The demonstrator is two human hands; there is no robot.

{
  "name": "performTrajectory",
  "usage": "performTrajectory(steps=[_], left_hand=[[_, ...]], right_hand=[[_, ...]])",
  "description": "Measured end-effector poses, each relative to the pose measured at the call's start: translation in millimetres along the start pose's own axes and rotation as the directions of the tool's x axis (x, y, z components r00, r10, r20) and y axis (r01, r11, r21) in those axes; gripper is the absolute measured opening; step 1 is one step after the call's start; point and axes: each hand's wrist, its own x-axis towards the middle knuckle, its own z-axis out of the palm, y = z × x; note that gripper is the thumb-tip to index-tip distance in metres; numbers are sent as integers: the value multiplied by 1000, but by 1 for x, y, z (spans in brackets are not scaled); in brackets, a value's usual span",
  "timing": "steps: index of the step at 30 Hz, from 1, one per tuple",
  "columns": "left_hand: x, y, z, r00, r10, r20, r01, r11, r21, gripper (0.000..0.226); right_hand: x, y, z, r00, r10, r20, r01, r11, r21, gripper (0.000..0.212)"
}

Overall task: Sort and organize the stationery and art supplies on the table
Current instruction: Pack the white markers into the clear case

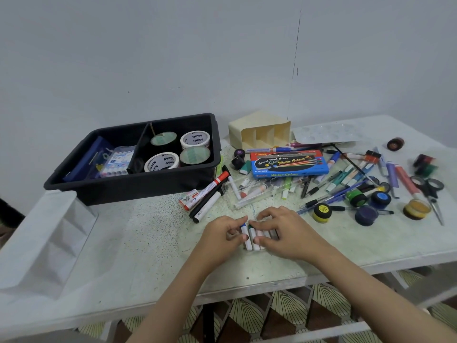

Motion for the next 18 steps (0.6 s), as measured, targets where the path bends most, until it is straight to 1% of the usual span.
performTrajectory(steps=[2, 4, 7, 11, 15, 18], left_hand=[[-2, 0, 2, 1000, 18, -18, -17, 999, 28, 45], [-5, -1, 3, 998, 30, -58, -29, 999, 13, 47], [-6, -4, 3, 994, 55, -94, -54, 998, 10, 38], [-6, -3, 3, 992, 96, -87, -94, 995, 25, 28], [-5, -1, 1, 995, 74, -61, -70, 996, 64, 24], [-4, 0, 0, 997, 64, -42, -60, 994, 94, 24]], right_hand=[[0, -1, -1, 1000, 4, 1, -4, 1000, -11, 41], [-1, 0, 0, 1000, 6, 1, -6, 1000, -22, 42], [-1, 0, 1, 1000, 11, 8, -11, 1000, -29, 51], [-1, 2, 2, 1000, 14, 14, -14, 1000, -27, 55], [0, 2, 1, 1000, 21, 9, -21, 1000, 16, 45], [1, 2, -1, 999, 38, 12, -38, 999, 29, 43]])
